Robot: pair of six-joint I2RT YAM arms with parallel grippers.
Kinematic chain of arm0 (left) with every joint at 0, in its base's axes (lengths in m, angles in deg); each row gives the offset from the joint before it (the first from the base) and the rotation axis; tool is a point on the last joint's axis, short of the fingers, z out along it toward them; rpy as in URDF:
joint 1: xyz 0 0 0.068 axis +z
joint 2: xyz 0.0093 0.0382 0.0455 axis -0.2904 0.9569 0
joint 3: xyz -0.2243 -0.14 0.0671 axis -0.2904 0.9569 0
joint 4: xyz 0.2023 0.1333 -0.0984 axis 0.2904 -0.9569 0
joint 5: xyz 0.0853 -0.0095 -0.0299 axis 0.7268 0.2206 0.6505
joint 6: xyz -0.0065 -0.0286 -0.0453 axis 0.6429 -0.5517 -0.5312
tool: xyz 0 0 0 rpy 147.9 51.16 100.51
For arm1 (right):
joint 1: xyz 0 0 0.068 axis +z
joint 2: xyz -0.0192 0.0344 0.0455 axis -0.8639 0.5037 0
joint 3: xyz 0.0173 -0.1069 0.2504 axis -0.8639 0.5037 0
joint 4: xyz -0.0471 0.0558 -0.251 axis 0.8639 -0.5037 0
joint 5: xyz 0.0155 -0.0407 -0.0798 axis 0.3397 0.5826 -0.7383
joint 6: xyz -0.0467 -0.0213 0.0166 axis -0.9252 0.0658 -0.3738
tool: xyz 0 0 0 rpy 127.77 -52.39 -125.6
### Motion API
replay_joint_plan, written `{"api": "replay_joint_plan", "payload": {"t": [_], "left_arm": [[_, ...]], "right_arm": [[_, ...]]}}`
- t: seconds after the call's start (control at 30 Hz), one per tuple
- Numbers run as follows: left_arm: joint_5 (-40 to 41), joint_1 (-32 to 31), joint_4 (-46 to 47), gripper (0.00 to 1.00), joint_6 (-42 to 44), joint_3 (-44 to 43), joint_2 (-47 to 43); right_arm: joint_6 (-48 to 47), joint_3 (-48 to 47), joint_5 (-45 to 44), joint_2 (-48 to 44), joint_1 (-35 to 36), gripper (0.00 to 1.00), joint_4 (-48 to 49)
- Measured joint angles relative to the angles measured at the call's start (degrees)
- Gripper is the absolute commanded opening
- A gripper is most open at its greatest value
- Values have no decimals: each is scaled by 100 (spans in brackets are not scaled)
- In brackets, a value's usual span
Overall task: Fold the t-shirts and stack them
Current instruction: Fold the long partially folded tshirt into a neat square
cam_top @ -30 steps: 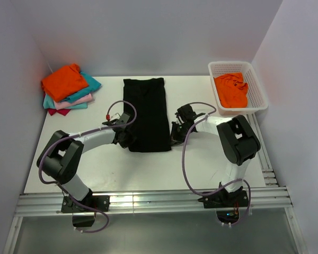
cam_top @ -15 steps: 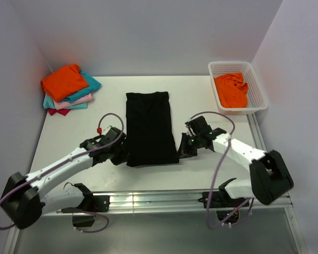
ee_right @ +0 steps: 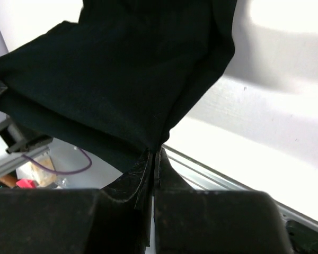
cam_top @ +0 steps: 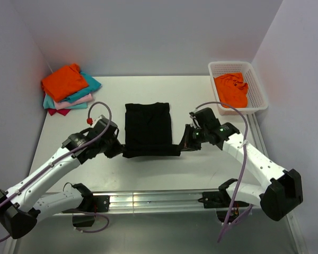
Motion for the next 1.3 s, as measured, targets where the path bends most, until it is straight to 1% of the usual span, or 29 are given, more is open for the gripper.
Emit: {"api": "replay_joint_plan", "payload": {"t": [0.13,0.27,0.37,0.4,0.43,0.47,0.5,0.53,0.57,0.6,0.67,0.7,0.73,0.77,0.83,0.9,1.0,1.03,1.07,1.1,1.17,1.23,1.3], "left_arm": [[13,417,-17,0,398,-463,365],[-109,951,177,0,907,-780,787],[-262,1445,396,1,1357,-1163,1497],[-280,1611,498,4,1502,-1353,1845],[-302,1762,621,10,1674,-1602,2264],[-315,1884,798,17,1827,-1845,2671],[-334,1998,844,36,1937,-2114,3110],[-341,2103,896,66,2103,-2492,3606],[-289,2234,1045,77,2286,-2959,4205],[-275,2363,999,80,2350,-3480,4828],[-221,2605,1029,82,2559,-4712,6065],[-225,2706,1045,82,2621,-5239,6579],[-225,2778,1029,82,2656,-5556,6885],[-238,2868,1016,82,2699,-5792,7165],[-249,3027,931,82,2785,-5685,7226],[-297,3143,933,81,2839,-5217,6870],[-494,3292,1097,79,2992,-4253,6004],[-627,3331,1351,78,3093,-3755,5545],[-721,3368,1473,78,3132,-3499,5309],[-896,3397,1698,77,3204,-3093,4937],[-1174,3401,2175,75,3276,-2461,4472],[-1515,3383,2649,73,3344,-1998,4332],[-1849,3370,3139,73,3383,-1694,4518]], "right_arm": [[-136,-566,-162,498,-4,0,-87],[-289,-1228,-238,1255,-63,0,-149],[-409,-2059,-306,2094,-188,0,-280],[-442,-2406,-354,2452,-249,0,-308],[-472,-2896,-424,2883,-330,0,-389],[-492,-3261,-494,3209,-389,4,-433],[-503,-3812,-573,3735,-498,26,-527],[-492,-4382,-627,4223,-588,48,-634],[-483,-5031,-824,4743,-680,72,-778],[-518,-5576,-994,5189,-772,100,-881],[-476,-7029,-1320,6345,-1038,100,-1185],[-439,-7484,-1436,6721,-1115,100,-1268],[-398,-7724,-1530,6964,-1200,100,-1305],[-354,-7707,-1585,7047,-1285,100,-1320],[-254,-7230,-1631,6918,-1360,100,-1329],[-214,-6380,-1628,6461,-1338,100,-1226],[-192,-4977,-1611,5451,-1161,100,-1156],[-188,-4621,-1600,5143,-1099,100,-1093],[-188,-4148,-1582,4688,-1029,100,-1036],[-186,-3858,-1552,4387,-970,100,-1019],[-192,-3373,-1491,3799,-881,100,-1021],[-201,-3128,-1484,3425,-876,100,-1058],[-238,-3067,-1502,3307,-903,100,-1102]]}}
